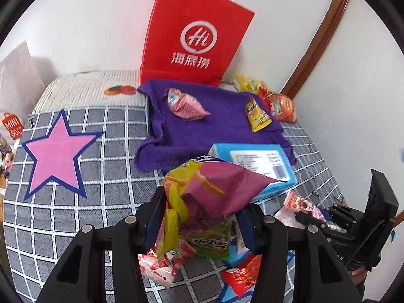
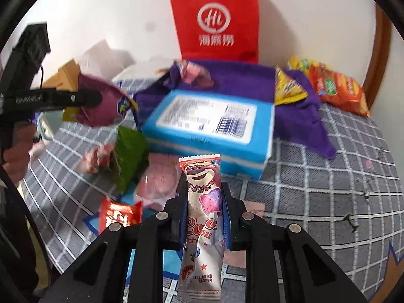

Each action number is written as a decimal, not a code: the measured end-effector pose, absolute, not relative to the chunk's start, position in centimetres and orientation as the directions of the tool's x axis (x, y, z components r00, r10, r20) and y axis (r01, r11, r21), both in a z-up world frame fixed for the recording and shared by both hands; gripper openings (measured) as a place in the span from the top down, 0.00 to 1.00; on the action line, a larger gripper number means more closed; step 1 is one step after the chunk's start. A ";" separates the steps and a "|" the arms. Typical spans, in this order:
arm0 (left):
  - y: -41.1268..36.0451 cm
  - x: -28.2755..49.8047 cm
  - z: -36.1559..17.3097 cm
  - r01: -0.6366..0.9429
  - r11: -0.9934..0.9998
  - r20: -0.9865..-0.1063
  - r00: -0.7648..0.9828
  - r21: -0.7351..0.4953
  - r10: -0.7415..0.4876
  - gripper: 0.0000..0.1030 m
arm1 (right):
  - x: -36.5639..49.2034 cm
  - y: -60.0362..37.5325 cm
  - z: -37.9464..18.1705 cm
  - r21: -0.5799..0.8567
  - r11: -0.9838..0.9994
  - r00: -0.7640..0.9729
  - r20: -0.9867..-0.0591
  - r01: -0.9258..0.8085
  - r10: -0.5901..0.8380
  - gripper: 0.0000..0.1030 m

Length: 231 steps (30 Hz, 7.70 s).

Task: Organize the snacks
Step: 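Place the candy bar on the towel with the right tool while the left tool carries the chip bag, then lower the pink-and-yellow chip bag onto the purple towel with the left tool, then move both open tools back over the snack pile, then grasp the pink pastry packet with the right tool while the left tool grasps the strawberry-print bag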

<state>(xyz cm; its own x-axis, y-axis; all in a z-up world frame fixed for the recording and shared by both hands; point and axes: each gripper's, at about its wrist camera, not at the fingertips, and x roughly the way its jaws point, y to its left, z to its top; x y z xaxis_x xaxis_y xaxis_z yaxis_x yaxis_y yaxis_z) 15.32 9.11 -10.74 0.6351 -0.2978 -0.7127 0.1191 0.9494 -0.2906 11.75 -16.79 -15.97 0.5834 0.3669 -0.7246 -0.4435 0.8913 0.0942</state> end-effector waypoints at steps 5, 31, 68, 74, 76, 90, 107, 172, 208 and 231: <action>8.5 15.3 -9.3 0.132 0.950 -0.695 0.655 -0.282 -0.297 0.51 | 12.5 -17.9 -12.4 0.091 0.919 0.646 -0.685 -0.385 0.338 0.78; 6.4 27.1 -4.9 0.099 0.970 -0.694 0.682 -0.224 -0.230 0.51 | 29.8 -15.5 -4.3 0.106 0.936 0.722 -0.610 -0.336 0.328 0.78; 5.0 34.6 -12.3 0.060 0.954 -0.820 0.497 -0.295 -0.285 0.51 | 38.4 -14.4 -15.8 0.095 0.920 0.430 -0.862 -0.380 0.267 0.77; 4.7 35.0 -13.0 0.060 0.952 -0.831 0.473 -0.300 -0.292 0.51 | 38.6 -14.4 -16.2 0.087 0.921 0.426 -0.868 -0.379 0.257 0.77; 4.6 34.9 -13.0 0.061 0.953 -0.832 0.473 -0.297 -0.290 0.51 | 38.7 -14.5 -16.4 0.089 0.922 0.420 -0.871 -0.377 0.255 0.77; 4.5 34.9 -13.0 0.053 0.954 -0.827 0.485 -0.295 -0.283 0.51 | 38.2 -13.9 -15.4 0.076 0.913 0.461 -0.844 -0.401 0.272 0.51; 3.9 35.4 -13.7 0.055 0.956 -0.803 0.530 -0.289 -0.273 0.49 | 37.2 -16.0 -12.5 0.084 0.924 0.518 -0.807 -0.374 0.283 0.50; 2.5 32.6 -9.8 0.152 0.960 -0.774 0.568 -0.237 -0.281 0.30 | 34.4 -15.8 -9.3 0.068 0.919 0.568 -0.768 -0.388 0.297 0.50; 9.2 16.7 -11.6 0.046 0.977 -0.779 0.596 -0.209 -0.194 0.32 | 13.8 -20.4 -21.1 0.244 0.951 0.432 -0.849 -0.190 0.304 0.50; 11.5 14.6 -19.1 0.061 0.975 -0.835 0.507 -0.213 -0.215 0.32 | 12.4 -19.3 -22.7 0.025 0.987 0.635 -0.762 -0.161 0.123 0.56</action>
